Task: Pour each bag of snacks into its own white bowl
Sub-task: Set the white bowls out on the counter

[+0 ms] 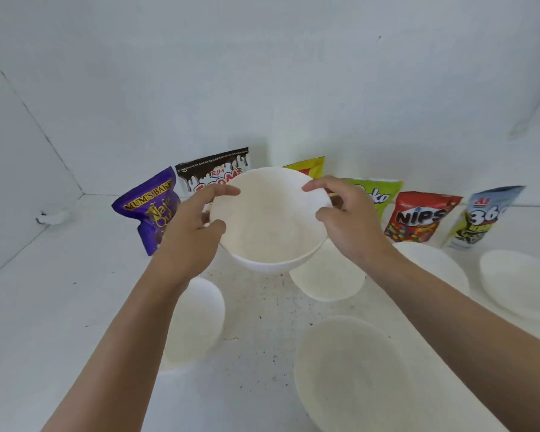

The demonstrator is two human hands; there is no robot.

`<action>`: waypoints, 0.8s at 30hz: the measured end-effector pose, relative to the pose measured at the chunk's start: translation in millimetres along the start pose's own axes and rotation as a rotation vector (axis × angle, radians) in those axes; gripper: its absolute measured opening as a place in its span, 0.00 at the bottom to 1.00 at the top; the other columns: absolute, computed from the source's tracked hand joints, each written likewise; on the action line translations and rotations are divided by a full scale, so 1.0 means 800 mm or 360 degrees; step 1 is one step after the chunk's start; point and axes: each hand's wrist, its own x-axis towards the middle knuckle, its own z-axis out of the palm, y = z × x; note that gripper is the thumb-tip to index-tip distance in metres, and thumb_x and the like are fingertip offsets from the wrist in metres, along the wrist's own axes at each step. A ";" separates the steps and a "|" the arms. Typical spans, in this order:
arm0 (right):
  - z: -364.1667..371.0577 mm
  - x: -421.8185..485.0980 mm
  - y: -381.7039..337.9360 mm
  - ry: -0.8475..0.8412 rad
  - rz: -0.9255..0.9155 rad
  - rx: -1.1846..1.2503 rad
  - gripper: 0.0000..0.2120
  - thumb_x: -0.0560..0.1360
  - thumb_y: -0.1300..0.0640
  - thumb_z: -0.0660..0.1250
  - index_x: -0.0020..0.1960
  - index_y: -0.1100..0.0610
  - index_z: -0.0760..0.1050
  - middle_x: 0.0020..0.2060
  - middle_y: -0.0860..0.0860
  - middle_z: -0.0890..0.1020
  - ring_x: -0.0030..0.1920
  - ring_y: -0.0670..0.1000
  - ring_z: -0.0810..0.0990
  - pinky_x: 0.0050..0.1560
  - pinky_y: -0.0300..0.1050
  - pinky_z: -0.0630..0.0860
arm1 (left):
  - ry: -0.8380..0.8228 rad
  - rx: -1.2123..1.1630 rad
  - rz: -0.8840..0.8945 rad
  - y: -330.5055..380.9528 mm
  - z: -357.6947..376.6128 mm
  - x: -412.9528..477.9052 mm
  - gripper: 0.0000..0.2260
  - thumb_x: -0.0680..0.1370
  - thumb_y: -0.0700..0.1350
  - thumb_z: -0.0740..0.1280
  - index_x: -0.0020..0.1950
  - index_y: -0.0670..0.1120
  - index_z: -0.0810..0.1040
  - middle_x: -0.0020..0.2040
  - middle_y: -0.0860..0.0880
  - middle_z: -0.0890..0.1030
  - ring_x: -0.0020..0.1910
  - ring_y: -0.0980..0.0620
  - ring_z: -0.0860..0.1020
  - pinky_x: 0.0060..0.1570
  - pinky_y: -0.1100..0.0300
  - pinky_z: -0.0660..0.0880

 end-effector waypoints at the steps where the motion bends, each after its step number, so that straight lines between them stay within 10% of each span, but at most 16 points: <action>1: -0.016 -0.002 0.007 0.0029 0.0011 -0.0007 0.24 0.67 0.73 0.62 0.51 0.48 0.82 0.50 0.63 0.80 0.42 0.62 0.74 0.36 0.44 0.66 | -0.0039 -0.0002 -0.0004 0.006 0.017 0.000 0.28 0.76 0.27 0.59 0.60 0.58 0.79 0.62 0.56 0.77 0.55 0.52 0.80 0.43 0.59 0.77; 9: -0.144 -0.050 0.076 0.0134 0.0132 -0.0021 0.24 0.68 0.75 0.63 0.48 0.47 0.80 0.31 0.47 0.67 0.32 0.48 0.63 0.35 0.42 0.60 | -0.0214 -0.0127 -0.0101 0.036 0.155 -0.029 0.28 0.76 0.26 0.58 0.61 0.57 0.79 0.59 0.59 0.79 0.51 0.61 0.80 0.39 0.66 0.78; 12: -0.188 -0.072 0.109 0.0117 0.0152 -0.0024 0.25 0.67 0.74 0.63 0.46 0.45 0.79 0.38 0.54 0.75 0.38 0.53 0.70 0.40 0.46 0.65 | -0.0197 -0.0116 -0.0131 0.038 0.209 -0.053 0.28 0.76 0.26 0.58 0.64 0.54 0.79 0.59 0.51 0.82 0.47 0.56 0.82 0.36 0.65 0.76; 17: -0.249 -0.115 0.162 0.0057 0.0248 -0.0016 0.23 0.68 0.74 0.61 0.49 0.48 0.79 0.49 0.38 0.79 0.47 0.48 0.77 0.47 0.45 0.73 | -0.0186 -0.0057 -0.0173 0.028 0.295 -0.106 0.30 0.74 0.27 0.58 0.62 0.58 0.79 0.62 0.48 0.81 0.52 0.47 0.82 0.44 0.56 0.76; 24: -0.293 -0.178 0.235 -0.0094 0.0372 -0.0092 0.23 0.69 0.74 0.59 0.49 0.48 0.78 0.47 0.56 0.77 0.42 0.50 0.71 0.42 0.44 0.68 | -0.0208 0.0109 -0.0381 -0.003 0.370 -0.189 0.29 0.73 0.32 0.59 0.64 0.63 0.77 0.58 0.50 0.81 0.54 0.44 0.79 0.56 0.44 0.78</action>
